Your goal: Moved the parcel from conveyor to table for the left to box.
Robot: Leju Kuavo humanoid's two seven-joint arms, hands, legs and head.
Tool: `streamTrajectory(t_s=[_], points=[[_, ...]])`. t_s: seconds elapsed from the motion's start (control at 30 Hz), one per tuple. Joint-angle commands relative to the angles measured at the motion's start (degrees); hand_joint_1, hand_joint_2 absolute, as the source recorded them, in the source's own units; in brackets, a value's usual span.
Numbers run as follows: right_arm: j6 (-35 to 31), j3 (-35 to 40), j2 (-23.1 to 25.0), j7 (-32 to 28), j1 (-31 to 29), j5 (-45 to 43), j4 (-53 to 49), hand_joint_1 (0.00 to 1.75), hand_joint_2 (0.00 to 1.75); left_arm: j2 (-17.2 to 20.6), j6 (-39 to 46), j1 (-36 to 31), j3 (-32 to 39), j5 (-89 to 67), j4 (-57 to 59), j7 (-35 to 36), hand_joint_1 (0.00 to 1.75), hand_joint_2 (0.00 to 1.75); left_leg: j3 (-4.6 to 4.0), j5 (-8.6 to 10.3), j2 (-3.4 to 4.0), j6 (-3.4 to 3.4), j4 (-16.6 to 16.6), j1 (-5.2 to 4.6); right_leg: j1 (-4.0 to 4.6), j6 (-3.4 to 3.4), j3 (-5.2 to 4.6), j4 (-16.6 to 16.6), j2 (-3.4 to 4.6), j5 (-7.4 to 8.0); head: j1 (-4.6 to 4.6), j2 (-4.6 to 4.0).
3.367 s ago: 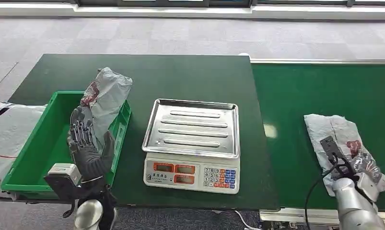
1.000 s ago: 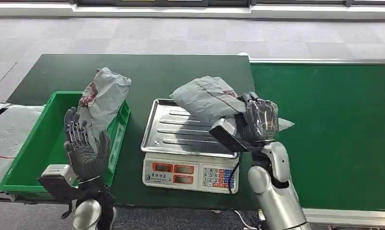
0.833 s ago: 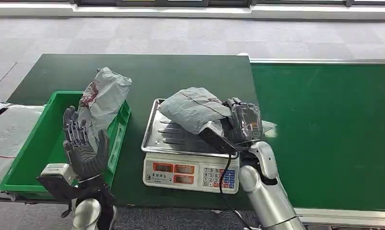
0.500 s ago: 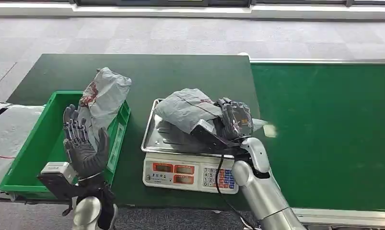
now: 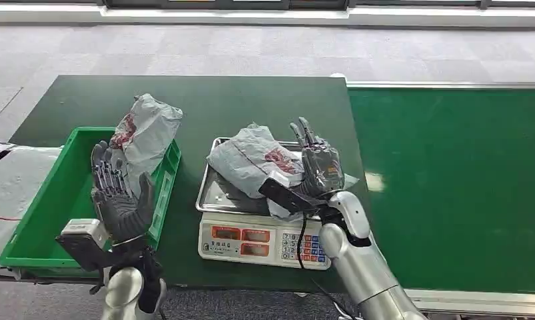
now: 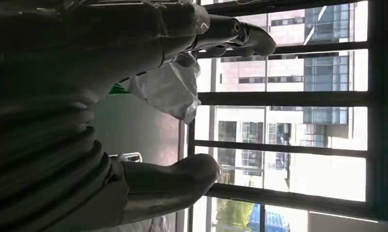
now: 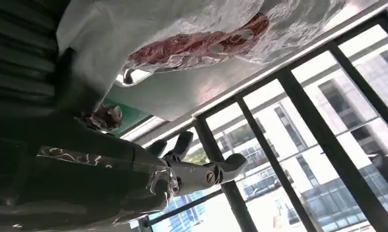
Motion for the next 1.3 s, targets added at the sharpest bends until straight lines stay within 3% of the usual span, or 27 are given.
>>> streamTrajectory(t_s=[0.03,0.2,0.23,0.27,0.3,0.37,0.47,0.97,1.1,1.13,1.23,1.27,1.3], points=[[-0.85,0.87,-1.73,-0.12,-2.77,-0.53,4.73,0.0,0.0,0.58,0.28,-1.86,1.6,0.2,2.45,0.03,0.0,1.75,0.22,0.02,0.01,0.04,-0.16,0.01,0.02,-0.01,0.24,-0.19,-0.02,0.03,0.0,0.0],[-4.52,-0.18,-1.7,-2.25,-1.67,-2.06,2.34,0.0,0.0,0.25,0.32,-1.63,1.86,0.21,2.32,0.05,0.0,1.75,0.13,0.02,0.01,0.03,-0.1,-0.02,-0.01,-0.01,0.13,-0.09,-0.02,0.02,0.0,0.0],[-10.54,-1.9,-1.0,-7.26,-0.28,-5.65,-1.36,0.0,0.0,0.15,0.31,-1.5,1.9,0.2,2.33,0.12,0.0,1.75,0.05,0.01,-0.01,0.02,-0.04,0.02,0.02,-0.01,0.07,-0.06,-0.03,0.01,0.0,0.0],[-11.72,-2.09,-1.13,-8.08,0.34,-6.27,-2.94,0.0,0.0,0.05,0.35,-1.41,1.87,0.19,2.11,0.13,0.0,1.75,0.13,0.02,0.0,0.03,-0.1,0.0,0.01,-0.02,0.13,-0.1,-0.03,0.01,0.0,0.0],[-23.09,-2.54,-1.1,-13.22,2.25,-5.69,-8.64,0.0,0.0,-0.13,0.39,-1.26,1.74,0.16,1.93,0.11,0.0,1.75,0.04,0.01,-0.05,0.02,-0.04,0.01,0.01,-0.01,0.06,-0.06,-0.07,0.0,0.0,0.0],[-29.53,-2.22,-1.5,-15.77,6.05,-6.05,-17.47,0.0,0.0,-0.24,0.36,-1.58,1.2,0.26,2.81,0.24,0.0,1.75,0.0,0.0,-0.11,0.02,-0.02,0.0,0.0,-0.01,0.02,-0.02,-0.13,-0.04,0.0,0.0],[-29.53,-3.65,-0.29,-16.94,9.16,-4.46,-23.0,0.0,0.0,-0.03,0.46,-1.93,0.77,0.44,4.29,0.28,0.0,1.75,0.08,-0.03,-0.22,0.03,-0.07,-0.02,-0.01,-0.01,0.14,-0.07,-0.24,-0.09,0.0,0.0],[-29.53,-5.58,-0.3,-18.96,10.45,-7.99,-20.39,0.0,0.0,0.33,0.5,-2.2,0.27,0.72,6.31,0.1,0.0,1.75,0.23,-0.04,-0.04,-0.03,-0.13,0.0,0.02,-0.03,0.19,-0.16,-0.04,0.0,0.0,0.0],[-29.53,-9.88,2.1,-22.95,12.69,-7.56,-22.77,0.0,0.0,0.57,0.85,-1.8,-0.01,0.99,7.25,-0.29,0.0,1.75,0.31,-0.04,-0.11,-0.03,-0.18,0.01,0.02,-0.04,0.29,-0.21,-0.11,-0.03,0.0,0.0],[-29.53,-13.51,4.87,-25.71,13.73,-5.48,-27.7,0.0,0.0,0.58,1.43,-1.75,-0.01,0.88,7.56,-0.44,0.0,1.75,0.23,-0.05,-0.11,-0.04,-0.12,-0.02,-0.01,-0.04,0.19,-0.12,-0.09,-0.04,0.0,0.0],[-29.53,-14.85,8.89,-25.71,15.97,0.15,-48.71,0.0,0.0,1.14,5.24,-2.21,-0.71,-4.03,9.29,2.93,0.0,1.75,0.13,-0.08,-0.1,-0.05,-0.05,-0.06,-0.05,-0.05,0.08,0.01,-0.1,-0.1,0.0,0.0],[-29.53,-14.54,9.31,-25.71,16.2,0.69,-51.65,0.0,1.75,1.14,5.98,-2.33,-0.83,-5.22,9.66,3.32,0.0,1.75,-0.05,-0.09,-0.1,-0.06,0.05,-0.09,-0.08,-0.05,-0.13,0.13,-0.09,-0.11,0.0,0.0],[-29.53,-13.3,9.73,-25.71,16.96,1.38,-55.14,0.0,1.75,0.95,6.11,-2.47,-0.88,-5.7,10.04,3.42,0.0,1.75,-0.04,-0.12,-0.12,-0.07,0.06,-0.1,-0.09,-0.07,-0.13,0.17,-0.12,-0.16,0.0,0.0]])
